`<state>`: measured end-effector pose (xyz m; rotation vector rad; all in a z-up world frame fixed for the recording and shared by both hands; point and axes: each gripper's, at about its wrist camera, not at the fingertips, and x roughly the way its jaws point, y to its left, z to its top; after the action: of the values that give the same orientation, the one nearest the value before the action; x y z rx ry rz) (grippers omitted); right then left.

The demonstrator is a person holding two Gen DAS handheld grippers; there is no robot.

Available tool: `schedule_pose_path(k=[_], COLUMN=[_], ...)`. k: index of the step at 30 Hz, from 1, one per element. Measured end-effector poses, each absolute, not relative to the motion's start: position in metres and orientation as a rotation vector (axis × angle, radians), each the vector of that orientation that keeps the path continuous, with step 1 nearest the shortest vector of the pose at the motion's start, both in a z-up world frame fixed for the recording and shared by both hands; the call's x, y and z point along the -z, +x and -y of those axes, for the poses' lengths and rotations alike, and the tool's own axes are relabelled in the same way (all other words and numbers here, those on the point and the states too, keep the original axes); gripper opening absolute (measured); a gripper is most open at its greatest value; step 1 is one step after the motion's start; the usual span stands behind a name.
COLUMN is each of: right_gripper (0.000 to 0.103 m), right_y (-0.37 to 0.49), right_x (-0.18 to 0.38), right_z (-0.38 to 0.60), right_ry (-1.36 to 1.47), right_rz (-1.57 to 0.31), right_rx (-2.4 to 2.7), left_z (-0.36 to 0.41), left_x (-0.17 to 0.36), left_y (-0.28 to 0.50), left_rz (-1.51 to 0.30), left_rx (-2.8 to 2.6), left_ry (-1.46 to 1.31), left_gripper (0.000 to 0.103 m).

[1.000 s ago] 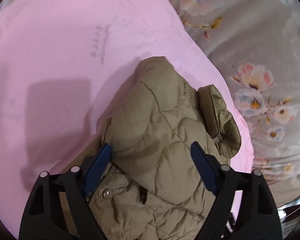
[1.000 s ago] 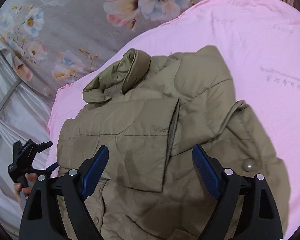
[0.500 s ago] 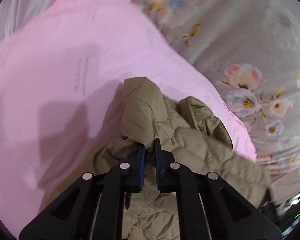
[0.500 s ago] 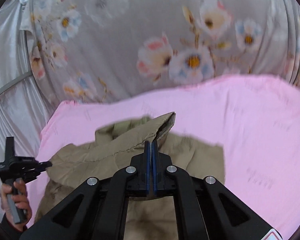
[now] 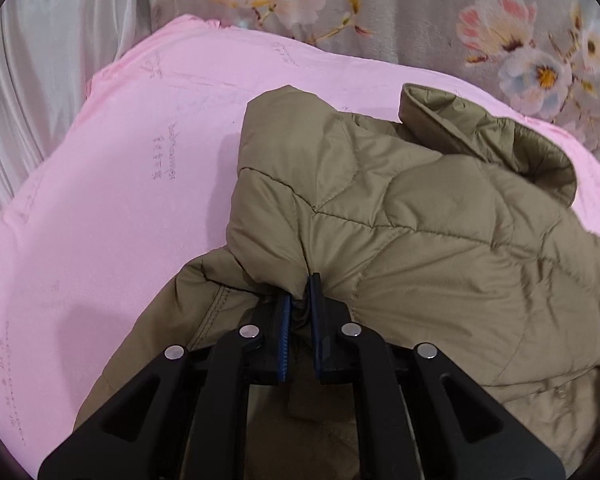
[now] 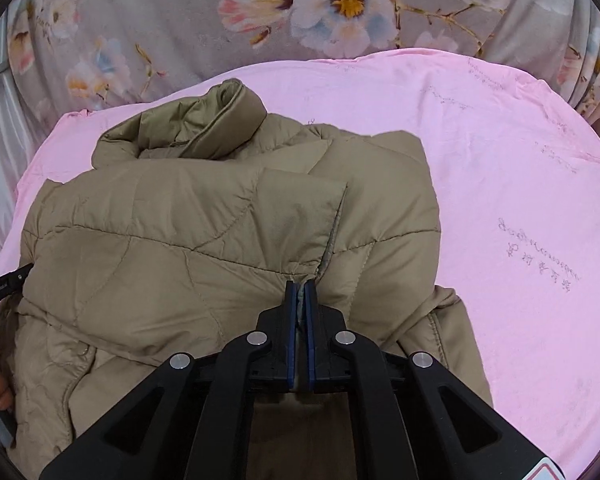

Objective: Fold large clothes

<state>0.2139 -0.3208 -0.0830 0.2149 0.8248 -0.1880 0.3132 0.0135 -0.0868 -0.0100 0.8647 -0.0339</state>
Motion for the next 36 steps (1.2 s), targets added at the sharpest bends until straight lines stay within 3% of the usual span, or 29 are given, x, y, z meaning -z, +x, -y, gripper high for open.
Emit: schedule_pose_path(k=[6, 8, 11, 16, 20, 25, 27, 36], right_gripper=[0.007, 0.017, 0.043, 0.046, 0.047, 0.047, 0.048, 0.052], right_y=[0.213, 0.208, 0.190, 0.210, 0.249, 0.273, 0.269, 0.263], right_x=[0.083, 0.072, 0.030, -0.027, -0.016, 0.046, 0.070, 0.082], right_z=[0.320, 0.320, 0.316, 0.286, 0.260, 0.253, 0.255, 0.256], right_ry=[0.231, 0.210, 0.197, 0.175, 0.123, 0.115, 0.133, 0.148], right_rz=[-0.841, -0.851, -0.740, -0.637, -0.656, -0.772, -0.786, -0.777], right_rx=[0.179, 0.211, 0.232, 0.157, 0.116, 0.135, 0.126, 0.140], left_z=[-0.010, -0.018, -0.030, -0.002, 0.032, 0.047, 0.043, 0.041], left_x=[0.081, 0.067, 0.027, -0.035, -0.018, 0.063, 0.080, 0.084], left_y=[0.310, 0.302, 0.284, 0.301, 0.334, 0.358, 0.353, 0.344], left_rz=[-0.849, -0.858, -0.776, -0.650, -0.679, -0.814, -0.789, -0.765], left_rx=[0.014, 0.025, 0.052, 0.088, 0.099, 0.078, 0.078, 0.064], left_ry=[0.048, 0.043, 0.040, 0.059, 0.090, 0.105, 0.100, 0.098], left_gripper=[0.013, 0.028, 0.045, 0.060, 0.061, 0.062, 0.065, 0.067])
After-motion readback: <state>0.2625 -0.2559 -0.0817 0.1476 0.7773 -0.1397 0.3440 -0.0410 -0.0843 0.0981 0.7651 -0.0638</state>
